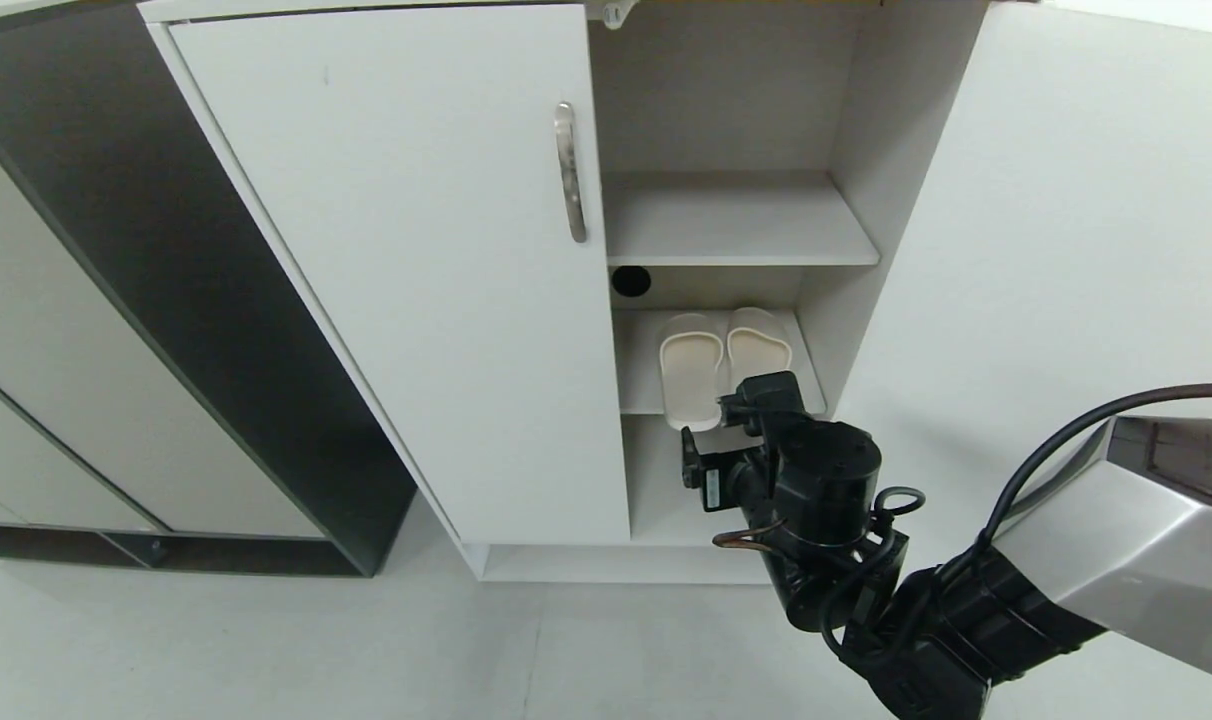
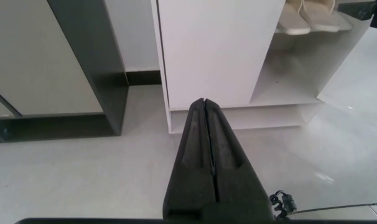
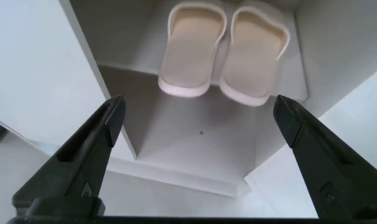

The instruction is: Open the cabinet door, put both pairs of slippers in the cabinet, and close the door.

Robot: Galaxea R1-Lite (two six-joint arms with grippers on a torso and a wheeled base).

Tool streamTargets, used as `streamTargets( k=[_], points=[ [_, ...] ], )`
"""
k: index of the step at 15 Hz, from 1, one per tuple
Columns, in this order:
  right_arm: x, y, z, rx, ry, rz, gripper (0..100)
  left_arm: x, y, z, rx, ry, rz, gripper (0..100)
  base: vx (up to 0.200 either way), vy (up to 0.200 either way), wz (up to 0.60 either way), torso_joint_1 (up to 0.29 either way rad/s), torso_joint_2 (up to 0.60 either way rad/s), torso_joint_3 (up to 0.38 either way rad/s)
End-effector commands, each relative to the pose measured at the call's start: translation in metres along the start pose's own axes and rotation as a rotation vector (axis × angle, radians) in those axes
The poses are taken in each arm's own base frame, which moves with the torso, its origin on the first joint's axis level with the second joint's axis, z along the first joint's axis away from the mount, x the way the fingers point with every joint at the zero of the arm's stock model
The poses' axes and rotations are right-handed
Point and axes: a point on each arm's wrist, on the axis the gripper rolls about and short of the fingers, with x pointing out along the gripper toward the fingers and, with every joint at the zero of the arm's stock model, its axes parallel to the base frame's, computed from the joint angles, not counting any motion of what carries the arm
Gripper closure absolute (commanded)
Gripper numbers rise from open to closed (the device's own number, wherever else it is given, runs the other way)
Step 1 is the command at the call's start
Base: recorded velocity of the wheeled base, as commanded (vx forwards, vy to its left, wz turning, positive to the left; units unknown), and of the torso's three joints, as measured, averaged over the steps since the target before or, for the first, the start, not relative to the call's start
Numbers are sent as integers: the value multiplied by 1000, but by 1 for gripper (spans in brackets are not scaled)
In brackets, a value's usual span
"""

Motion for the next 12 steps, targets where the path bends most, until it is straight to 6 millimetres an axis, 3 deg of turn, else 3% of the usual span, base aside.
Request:
streamTargets(
  k=[1,12],
  points=[
    [0,0,-1,-1,1,-1,0,0,0,0,0,1,0,100,0,0,0,2,2,198],
    [2,-2,-2,-4,5,-8,0,0,0,0,1,1,0,100,0,0,0,2,3,203]
  ],
)
